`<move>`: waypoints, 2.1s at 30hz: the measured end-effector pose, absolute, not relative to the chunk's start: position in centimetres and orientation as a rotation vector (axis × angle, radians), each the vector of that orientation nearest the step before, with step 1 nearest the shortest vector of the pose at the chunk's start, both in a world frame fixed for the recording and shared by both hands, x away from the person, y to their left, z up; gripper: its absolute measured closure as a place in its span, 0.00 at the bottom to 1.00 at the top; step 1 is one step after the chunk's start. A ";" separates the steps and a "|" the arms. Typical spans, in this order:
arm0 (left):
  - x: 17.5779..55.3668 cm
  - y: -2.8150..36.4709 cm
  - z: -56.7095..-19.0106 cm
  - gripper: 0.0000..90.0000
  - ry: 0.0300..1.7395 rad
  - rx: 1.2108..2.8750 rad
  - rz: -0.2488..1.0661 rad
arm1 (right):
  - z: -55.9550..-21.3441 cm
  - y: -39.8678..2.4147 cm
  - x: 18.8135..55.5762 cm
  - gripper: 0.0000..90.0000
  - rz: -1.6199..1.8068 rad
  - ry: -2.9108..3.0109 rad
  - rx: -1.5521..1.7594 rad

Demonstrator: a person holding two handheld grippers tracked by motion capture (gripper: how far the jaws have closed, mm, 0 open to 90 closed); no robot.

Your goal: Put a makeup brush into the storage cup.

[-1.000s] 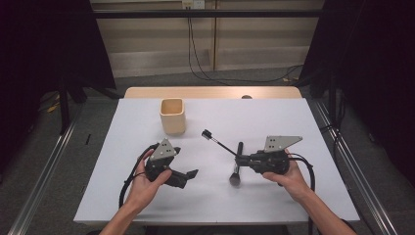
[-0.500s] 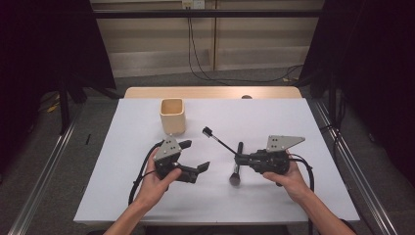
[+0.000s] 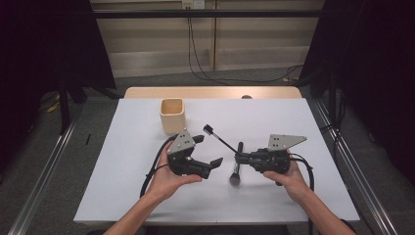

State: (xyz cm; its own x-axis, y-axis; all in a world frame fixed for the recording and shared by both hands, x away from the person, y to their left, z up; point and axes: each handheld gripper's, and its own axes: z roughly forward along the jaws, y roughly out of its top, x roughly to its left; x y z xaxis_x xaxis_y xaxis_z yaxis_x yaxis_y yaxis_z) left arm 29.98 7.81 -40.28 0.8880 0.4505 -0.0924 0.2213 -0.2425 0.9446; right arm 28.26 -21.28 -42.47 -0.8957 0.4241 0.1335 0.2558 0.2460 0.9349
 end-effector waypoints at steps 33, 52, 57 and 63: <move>30.8 6.5 -39.2 0.73 0.534 1.683 0.166 | -42.9 -21.1 28.6 0.95 1.714 2.376 0.675; 30.6 6.4 -38.2 0.89 0.517 1.635 0.078 | -43.4 -19.8 28.5 0.91 1.696 2.414 0.654; 30.7 6.5 -38.1 0.92 0.536 1.619 0.040 | -43.4 -19.8 28.4 0.85 1.691 2.402 0.665; 30.0 6.2 -37.4 0.95 0.489 1.643 0.069 | -43.2 -19.9 28.5 0.72 1.691 2.357 0.709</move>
State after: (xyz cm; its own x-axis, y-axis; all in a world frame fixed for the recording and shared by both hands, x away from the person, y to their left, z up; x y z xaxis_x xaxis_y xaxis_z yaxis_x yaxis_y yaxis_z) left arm 30.04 6.25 -37.42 0.9052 0.3523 -0.2376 0.2723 -0.0518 0.9608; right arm 28.48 -19.90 -43.24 -0.8758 0.4603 0.1453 0.2851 0.2504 0.9252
